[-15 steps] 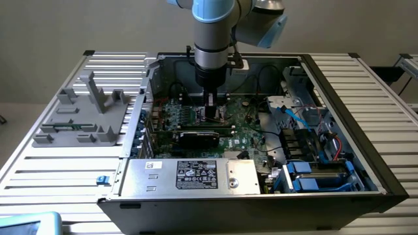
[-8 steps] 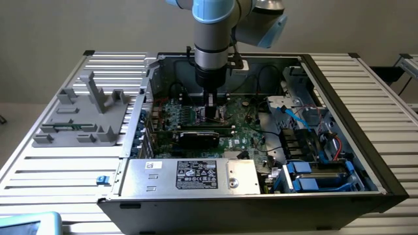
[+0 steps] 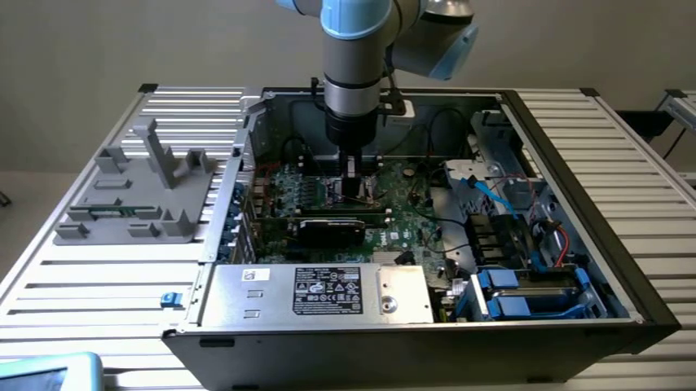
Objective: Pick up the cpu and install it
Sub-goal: 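Place the cpu into insertion slot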
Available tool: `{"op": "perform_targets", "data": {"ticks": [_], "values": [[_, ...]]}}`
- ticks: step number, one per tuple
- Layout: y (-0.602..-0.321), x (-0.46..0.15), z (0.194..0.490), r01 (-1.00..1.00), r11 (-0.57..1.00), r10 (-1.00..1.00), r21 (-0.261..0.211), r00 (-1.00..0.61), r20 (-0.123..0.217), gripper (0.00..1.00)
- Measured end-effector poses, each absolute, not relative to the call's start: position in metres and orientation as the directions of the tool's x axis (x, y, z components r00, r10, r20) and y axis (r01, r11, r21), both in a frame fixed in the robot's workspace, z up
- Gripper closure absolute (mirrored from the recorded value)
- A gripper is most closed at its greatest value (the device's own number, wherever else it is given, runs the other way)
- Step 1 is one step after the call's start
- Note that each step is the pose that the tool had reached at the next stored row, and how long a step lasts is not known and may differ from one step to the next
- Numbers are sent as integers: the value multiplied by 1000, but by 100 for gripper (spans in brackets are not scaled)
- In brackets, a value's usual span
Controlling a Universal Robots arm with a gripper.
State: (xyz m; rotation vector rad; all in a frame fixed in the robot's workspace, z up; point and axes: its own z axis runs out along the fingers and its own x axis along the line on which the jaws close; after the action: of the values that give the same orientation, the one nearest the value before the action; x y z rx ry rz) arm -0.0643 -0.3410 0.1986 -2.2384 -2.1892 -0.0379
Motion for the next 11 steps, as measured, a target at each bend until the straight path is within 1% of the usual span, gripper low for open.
{"op": "perform_targets", "data": {"ticks": [11], "values": [[-341,-64,199,1000,-11,1000,10,11,25,45]]}}
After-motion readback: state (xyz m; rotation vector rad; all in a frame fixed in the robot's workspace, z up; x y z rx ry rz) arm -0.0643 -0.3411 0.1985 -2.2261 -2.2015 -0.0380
